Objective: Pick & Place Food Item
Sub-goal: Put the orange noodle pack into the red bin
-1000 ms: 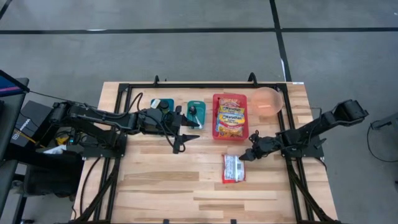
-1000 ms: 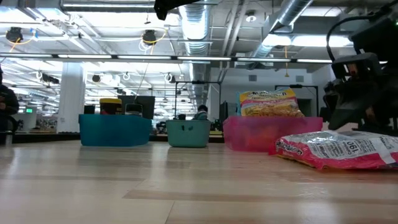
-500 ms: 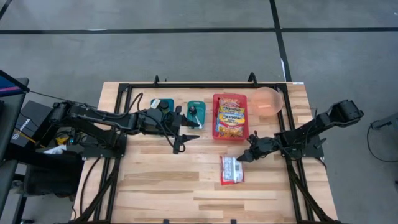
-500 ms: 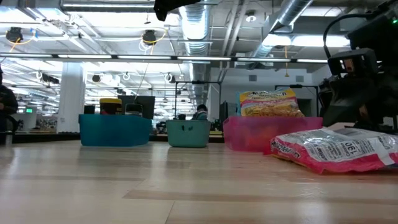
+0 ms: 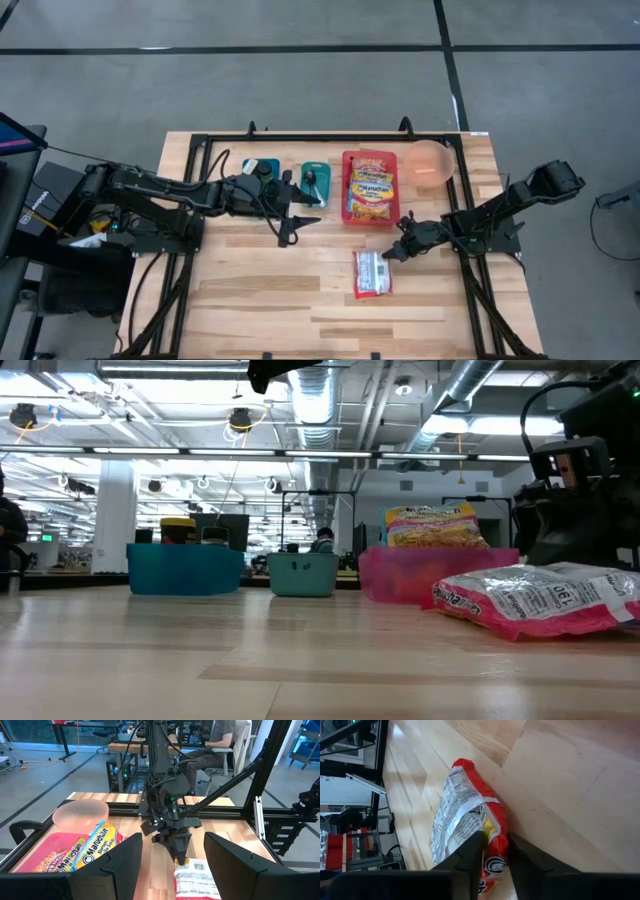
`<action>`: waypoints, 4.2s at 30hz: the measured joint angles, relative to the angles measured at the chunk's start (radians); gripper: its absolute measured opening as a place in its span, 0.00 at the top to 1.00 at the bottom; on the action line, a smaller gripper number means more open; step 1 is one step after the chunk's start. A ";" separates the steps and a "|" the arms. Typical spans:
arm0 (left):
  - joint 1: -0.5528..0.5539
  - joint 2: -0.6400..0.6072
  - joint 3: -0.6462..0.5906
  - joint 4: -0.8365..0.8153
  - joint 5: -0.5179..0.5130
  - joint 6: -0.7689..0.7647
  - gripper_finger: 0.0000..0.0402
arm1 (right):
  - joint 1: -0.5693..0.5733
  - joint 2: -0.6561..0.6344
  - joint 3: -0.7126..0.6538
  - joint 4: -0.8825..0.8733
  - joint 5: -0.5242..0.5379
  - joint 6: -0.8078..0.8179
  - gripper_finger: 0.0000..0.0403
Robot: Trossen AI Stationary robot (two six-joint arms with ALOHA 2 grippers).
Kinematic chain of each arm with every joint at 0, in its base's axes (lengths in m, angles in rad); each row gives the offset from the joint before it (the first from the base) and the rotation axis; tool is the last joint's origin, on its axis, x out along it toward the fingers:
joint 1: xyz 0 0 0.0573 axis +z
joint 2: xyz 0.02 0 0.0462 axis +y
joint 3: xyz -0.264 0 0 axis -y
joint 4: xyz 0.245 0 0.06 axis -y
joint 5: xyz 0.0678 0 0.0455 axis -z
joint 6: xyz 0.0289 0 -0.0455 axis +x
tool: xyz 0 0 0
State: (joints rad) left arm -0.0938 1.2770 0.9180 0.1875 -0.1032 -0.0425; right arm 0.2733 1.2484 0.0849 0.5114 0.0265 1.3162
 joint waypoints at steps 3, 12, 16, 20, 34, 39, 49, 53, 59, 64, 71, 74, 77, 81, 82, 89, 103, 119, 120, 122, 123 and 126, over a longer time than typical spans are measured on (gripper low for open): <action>0.000 0.000 0.000 0.000 0.000 0.000 0.48 | 0.000 0.000 0.000 0.000 0.000 -0.003 0.83; 0.000 0.000 0.000 0.000 0.000 0.000 0.48 | 0.000 -0.006 -0.003 0.004 0.000 -0.014 0.84; 0.000 0.000 0.000 0.000 0.000 0.000 0.48 | -0.002 -0.021 -0.006 0.050 0.010 -0.065 0.84; 0.000 0.000 0.000 0.000 0.000 0.000 0.48 | -0.002 -0.029 0.007 0.058 0.011 -0.100 0.85; 0.000 0.000 0.000 0.001 0.000 0.000 0.48 | -0.002 -0.032 0.035 0.070 0.003 -0.167 0.97; 0.000 0.000 0.000 0.001 0.000 0.000 0.48 | -0.002 -0.032 0.035 0.072 0.000 -0.172 0.96; 0.000 0.000 0.000 0.001 0.000 0.000 0.48 | 0.001 -0.032 0.037 0.136 -0.003 -0.228 0.97; 0.000 0.000 0.000 0.001 0.000 0.000 0.48 | 0.007 -0.032 0.037 0.162 -0.003 -0.262 0.97; 0.000 0.000 0.000 0.001 0.000 0.000 0.48 | 0.039 -0.033 0.038 0.248 0.000 -0.321 0.97; 0.000 0.000 0.000 0.001 0.000 0.000 0.48 | 0.048 -0.033 0.038 0.269 0.013 -0.355 0.97; 0.000 0.000 0.000 0.001 0.000 0.000 0.48 | 0.048 -0.033 0.038 0.353 0.013 -0.457 0.97; 0.000 0.000 0.000 0.001 0.000 0.000 0.48 | 0.048 -0.033 0.038 0.385 0.006 -0.493 0.97; 0.000 0.000 0.000 0.001 0.000 0.000 0.48 | 0.048 -0.033 0.038 0.429 0.003 -0.534 0.97; 0.000 0.000 0.000 0.001 0.000 0.000 0.48 | 0.048 -0.033 0.038 0.478 0.000 -0.576 0.97; 0.000 0.000 0.000 0.001 0.000 0.000 0.48 | 0.048 -0.033 0.039 0.489 0.000 -0.589 0.97; 0.000 0.000 0.000 0.001 0.000 0.000 0.48 | 0.044 -0.033 0.097 0.494 0.000 -0.689 0.97; 0.000 0.000 0.000 0.001 0.000 0.000 0.48 | -0.058 -0.034 0.203 0.421 0.023 -0.778 0.97; 0.000 0.000 0.000 0.001 0.000 0.000 0.48 | -0.209 -0.034 0.310 0.280 0.034 -0.912 0.97; 0.000 0.000 0.000 0.001 0.000 0.000 0.48 | -0.222 -0.034 0.315 0.263 0.035 -0.914 0.97; 0.000 0.000 0.000 0.001 0.000 0.000 0.48 | -0.248 -0.034 0.326 0.239 0.037 -0.921 0.97; 0.000 0.000 0.000 0.001 0.000 0.000 0.48 | -0.259 -0.034 0.330 0.237 0.038 -0.924 0.97; 0.000 0.000 0.000 0.001 0.000 0.000 0.48 | -0.294 -0.034 0.346 0.238 0.037 -0.927 0.97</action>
State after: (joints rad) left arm -0.0937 1.2770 0.9180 0.1883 -0.1033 -0.0422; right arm -0.0208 1.2148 0.4313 0.7494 0.0639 0.3891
